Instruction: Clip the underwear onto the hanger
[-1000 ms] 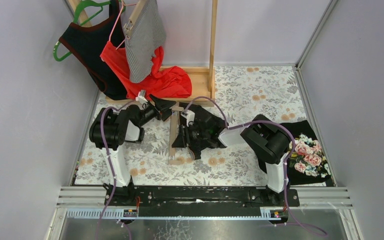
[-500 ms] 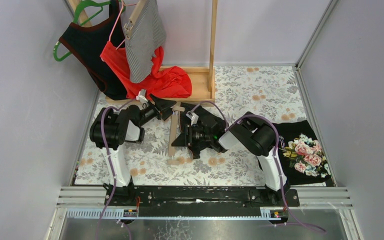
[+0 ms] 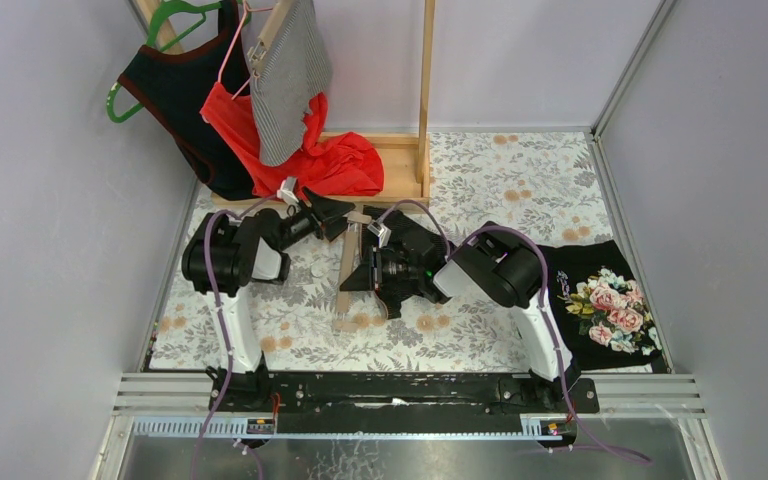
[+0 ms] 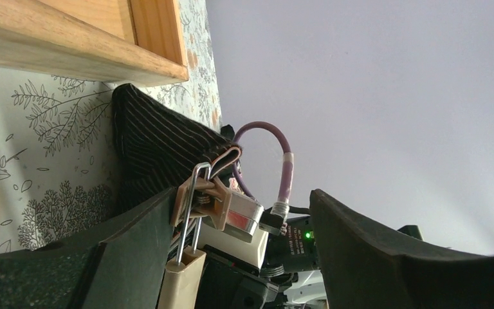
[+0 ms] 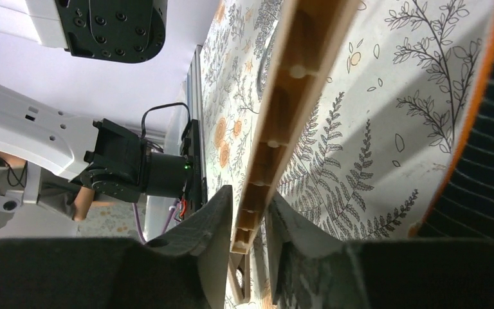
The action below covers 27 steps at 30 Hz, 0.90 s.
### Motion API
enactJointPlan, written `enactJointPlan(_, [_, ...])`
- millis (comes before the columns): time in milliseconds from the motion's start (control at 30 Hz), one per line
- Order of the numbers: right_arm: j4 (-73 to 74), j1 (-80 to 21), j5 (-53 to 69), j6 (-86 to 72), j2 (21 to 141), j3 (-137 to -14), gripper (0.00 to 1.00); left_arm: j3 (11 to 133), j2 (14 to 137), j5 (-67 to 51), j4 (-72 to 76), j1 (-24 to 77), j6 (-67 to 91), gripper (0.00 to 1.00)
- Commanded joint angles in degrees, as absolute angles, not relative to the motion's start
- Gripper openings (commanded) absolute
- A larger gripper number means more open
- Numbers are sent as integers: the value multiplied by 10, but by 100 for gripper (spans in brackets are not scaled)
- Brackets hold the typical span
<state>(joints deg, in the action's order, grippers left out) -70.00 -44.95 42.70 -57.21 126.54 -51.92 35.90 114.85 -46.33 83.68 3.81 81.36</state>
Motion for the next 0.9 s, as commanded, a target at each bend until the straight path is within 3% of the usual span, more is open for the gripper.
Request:
enactJointPlan(0, [-759, -443, 445, -592, 1275, -538, 28, 369, 1159, -486, 893, 39, 824, 74])
enactJointPlan(267, [-796, -440, 425, -601, 1264, -512, 17, 370, 1163, -480, 893, 39, 823, 74])
enactJointPlan(867, [-772, -321, 484, -614, 1198, -494, 13, 315, 1147, -469, 897, -11, 805, 74])
